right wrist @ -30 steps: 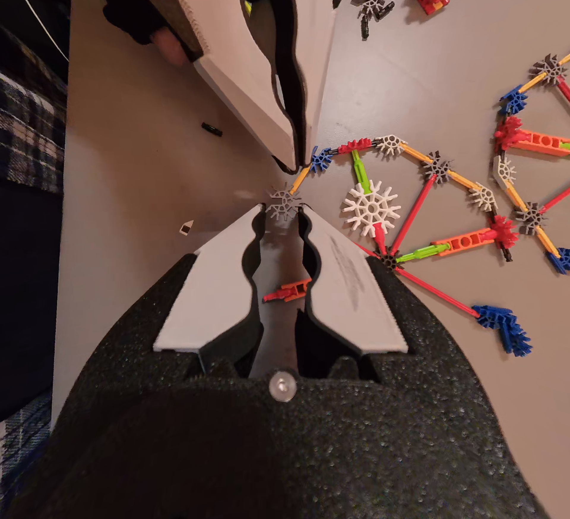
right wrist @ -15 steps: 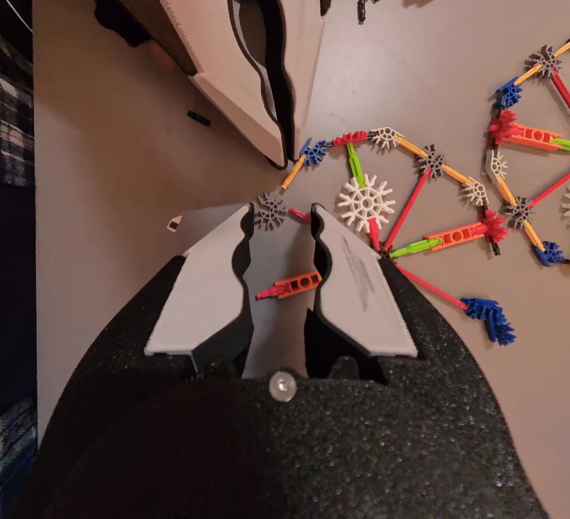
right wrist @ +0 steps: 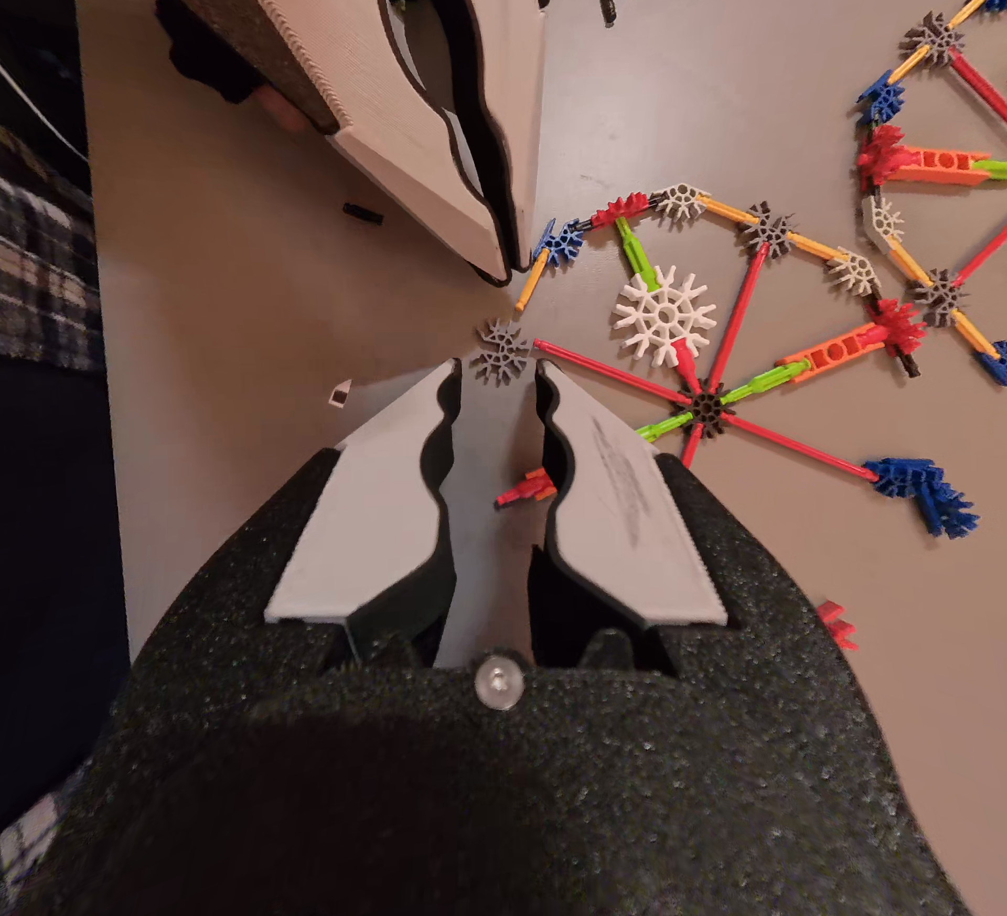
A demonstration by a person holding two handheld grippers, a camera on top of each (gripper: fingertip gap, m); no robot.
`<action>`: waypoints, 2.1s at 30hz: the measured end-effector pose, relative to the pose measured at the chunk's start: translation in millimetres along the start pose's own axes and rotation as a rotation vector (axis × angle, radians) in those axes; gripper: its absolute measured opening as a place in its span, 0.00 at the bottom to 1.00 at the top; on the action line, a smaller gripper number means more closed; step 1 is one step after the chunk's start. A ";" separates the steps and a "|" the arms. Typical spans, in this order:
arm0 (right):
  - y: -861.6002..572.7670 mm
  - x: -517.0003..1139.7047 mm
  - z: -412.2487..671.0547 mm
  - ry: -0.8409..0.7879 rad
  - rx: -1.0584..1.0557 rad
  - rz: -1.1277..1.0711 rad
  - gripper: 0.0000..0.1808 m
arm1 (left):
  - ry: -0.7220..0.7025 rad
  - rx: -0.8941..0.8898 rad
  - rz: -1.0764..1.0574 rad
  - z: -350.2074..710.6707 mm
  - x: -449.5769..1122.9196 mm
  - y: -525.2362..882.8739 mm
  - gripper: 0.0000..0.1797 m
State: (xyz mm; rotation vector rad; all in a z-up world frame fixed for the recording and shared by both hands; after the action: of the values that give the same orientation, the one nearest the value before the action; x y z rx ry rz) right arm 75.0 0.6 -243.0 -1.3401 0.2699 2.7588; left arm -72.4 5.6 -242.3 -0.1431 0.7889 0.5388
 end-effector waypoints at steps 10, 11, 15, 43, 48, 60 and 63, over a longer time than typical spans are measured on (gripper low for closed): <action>5.2 3.8 -2.0 -0.039 0.035 -0.062 0.00 | -0.025 0.029 0.016 4.5 -0.5 11.5 0.00; 5.6 3.3 -2.0 -0.048 0.041 -0.065 0.00 | -0.027 0.036 0.018 4.8 0.0 12.2 0.00; 7.2 1.5 -3.9 -0.059 0.069 -0.068 0.02 | -0.019 0.068 0.015 4.2 2.3 13.0 0.00; 20.6 7.2 -3.8 -0.127 0.239 -0.120 0.13 | -0.006 0.169 -0.070 -1.1 6.1 14.6 0.00; 21.2 13.0 0.1 -0.066 0.150 -0.100 0.15 | -0.001 0.179 -0.094 -2.3 2.5 13.7 0.00; 23.7 11.6 2.7 -0.132 0.185 -0.143 0.12 | -0.009 0.091 -0.126 -6.8 -4.0 6.7 0.00; 28.1 3.7 6.7 -0.165 0.144 -0.186 0.12 | -0.044 -0.044 -0.183 -4.5 -7.8 10.7 0.00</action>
State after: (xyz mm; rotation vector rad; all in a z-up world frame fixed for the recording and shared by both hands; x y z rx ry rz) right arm 63.8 -25.8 -238.2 -1.0405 0.3107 2.6192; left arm -85.2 10.2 -239.2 -0.2407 0.7131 0.3846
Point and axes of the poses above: each gripper's, where its closed fingertips meet, x out along the fingers, z out of its top, y = z × x across the jaws, the point moved 10 cm from there along -x, back along the fingers, and after that the axes turned 12 degrees about z, right-handed, at the moved point
